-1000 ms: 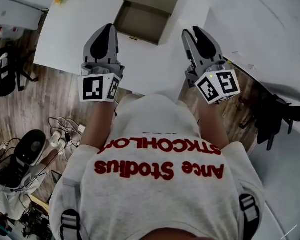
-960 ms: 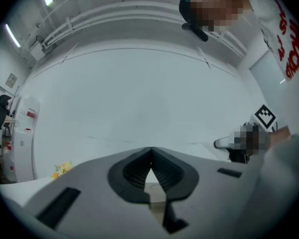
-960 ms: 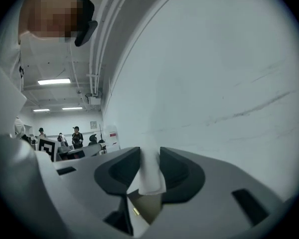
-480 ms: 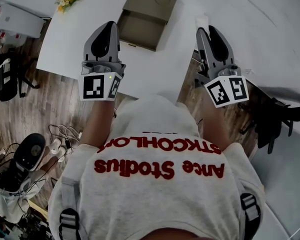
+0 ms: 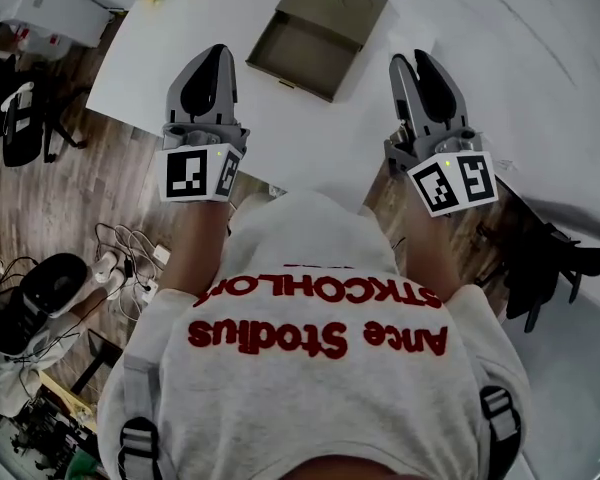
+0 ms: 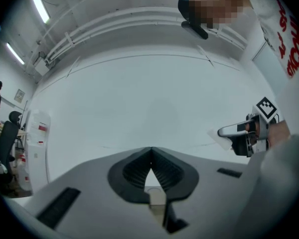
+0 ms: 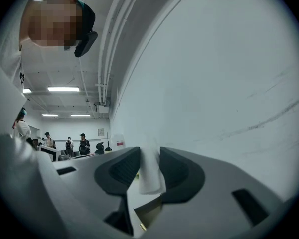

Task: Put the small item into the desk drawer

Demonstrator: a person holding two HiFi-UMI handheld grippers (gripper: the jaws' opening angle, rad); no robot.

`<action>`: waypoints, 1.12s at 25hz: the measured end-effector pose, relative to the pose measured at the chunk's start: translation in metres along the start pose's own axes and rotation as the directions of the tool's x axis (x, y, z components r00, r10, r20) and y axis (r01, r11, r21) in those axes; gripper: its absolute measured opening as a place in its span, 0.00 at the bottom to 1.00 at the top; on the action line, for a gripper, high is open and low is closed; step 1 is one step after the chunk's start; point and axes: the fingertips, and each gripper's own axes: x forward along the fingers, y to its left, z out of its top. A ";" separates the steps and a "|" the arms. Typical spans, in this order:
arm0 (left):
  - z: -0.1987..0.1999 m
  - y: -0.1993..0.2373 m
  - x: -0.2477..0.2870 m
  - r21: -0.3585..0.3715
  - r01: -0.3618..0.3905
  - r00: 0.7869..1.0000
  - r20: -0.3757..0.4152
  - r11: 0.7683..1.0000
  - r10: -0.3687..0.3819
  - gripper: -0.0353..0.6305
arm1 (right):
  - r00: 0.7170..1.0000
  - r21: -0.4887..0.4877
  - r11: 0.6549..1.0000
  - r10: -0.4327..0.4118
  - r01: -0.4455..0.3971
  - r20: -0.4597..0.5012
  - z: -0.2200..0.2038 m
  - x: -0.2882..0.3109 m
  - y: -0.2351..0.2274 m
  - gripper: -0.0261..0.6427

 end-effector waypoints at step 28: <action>-0.110 0.049 0.017 -0.079 -0.111 0.974 -0.209 0.991 0.092 0.06 | 0.953 0.103 0.995 0.046 -0.016 -0.299 -0.148 0.092 -0.028 0.23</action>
